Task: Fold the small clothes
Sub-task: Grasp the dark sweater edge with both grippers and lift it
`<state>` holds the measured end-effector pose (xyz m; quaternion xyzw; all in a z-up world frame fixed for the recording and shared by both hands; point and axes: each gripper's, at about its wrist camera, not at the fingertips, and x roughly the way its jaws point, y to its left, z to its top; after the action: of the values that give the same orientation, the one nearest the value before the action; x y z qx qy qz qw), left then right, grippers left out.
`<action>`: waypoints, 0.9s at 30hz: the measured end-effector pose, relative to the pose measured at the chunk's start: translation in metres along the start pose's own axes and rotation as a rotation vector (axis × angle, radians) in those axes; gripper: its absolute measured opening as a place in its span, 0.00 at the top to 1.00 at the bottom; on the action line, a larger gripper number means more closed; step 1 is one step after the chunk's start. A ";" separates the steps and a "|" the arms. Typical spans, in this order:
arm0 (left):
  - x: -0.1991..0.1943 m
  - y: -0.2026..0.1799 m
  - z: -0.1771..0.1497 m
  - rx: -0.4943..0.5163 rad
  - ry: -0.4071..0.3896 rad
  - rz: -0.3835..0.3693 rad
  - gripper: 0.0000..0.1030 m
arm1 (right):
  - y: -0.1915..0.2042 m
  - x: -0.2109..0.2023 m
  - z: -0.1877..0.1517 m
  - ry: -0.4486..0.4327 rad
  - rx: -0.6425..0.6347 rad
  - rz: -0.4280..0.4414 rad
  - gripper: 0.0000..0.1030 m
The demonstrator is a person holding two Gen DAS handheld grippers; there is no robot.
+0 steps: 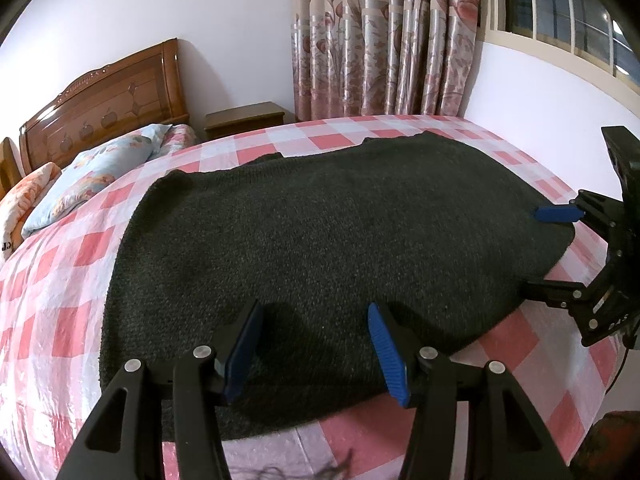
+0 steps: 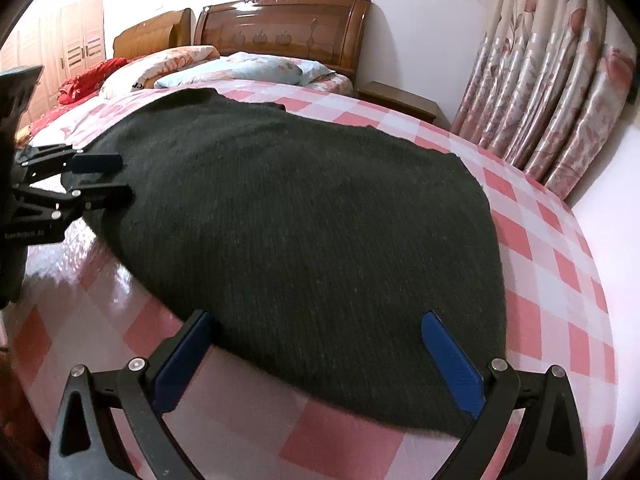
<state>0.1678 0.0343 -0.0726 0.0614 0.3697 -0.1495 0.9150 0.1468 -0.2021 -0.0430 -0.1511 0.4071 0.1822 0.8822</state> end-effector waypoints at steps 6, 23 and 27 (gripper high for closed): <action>-0.004 0.006 0.011 -0.036 0.047 -0.025 0.46 | -0.002 -0.004 0.008 0.071 0.019 0.009 0.00; 0.122 0.092 0.117 -0.168 0.192 0.121 0.48 | -0.035 0.087 0.108 0.056 0.100 0.108 0.00; 0.116 0.110 0.122 -0.279 0.135 0.102 0.49 | -0.051 0.077 0.106 0.075 0.130 0.088 0.00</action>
<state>0.3623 0.0854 -0.0647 -0.0379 0.4440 -0.0456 0.8941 0.2862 -0.1884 -0.0304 -0.0821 0.4569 0.1884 0.8655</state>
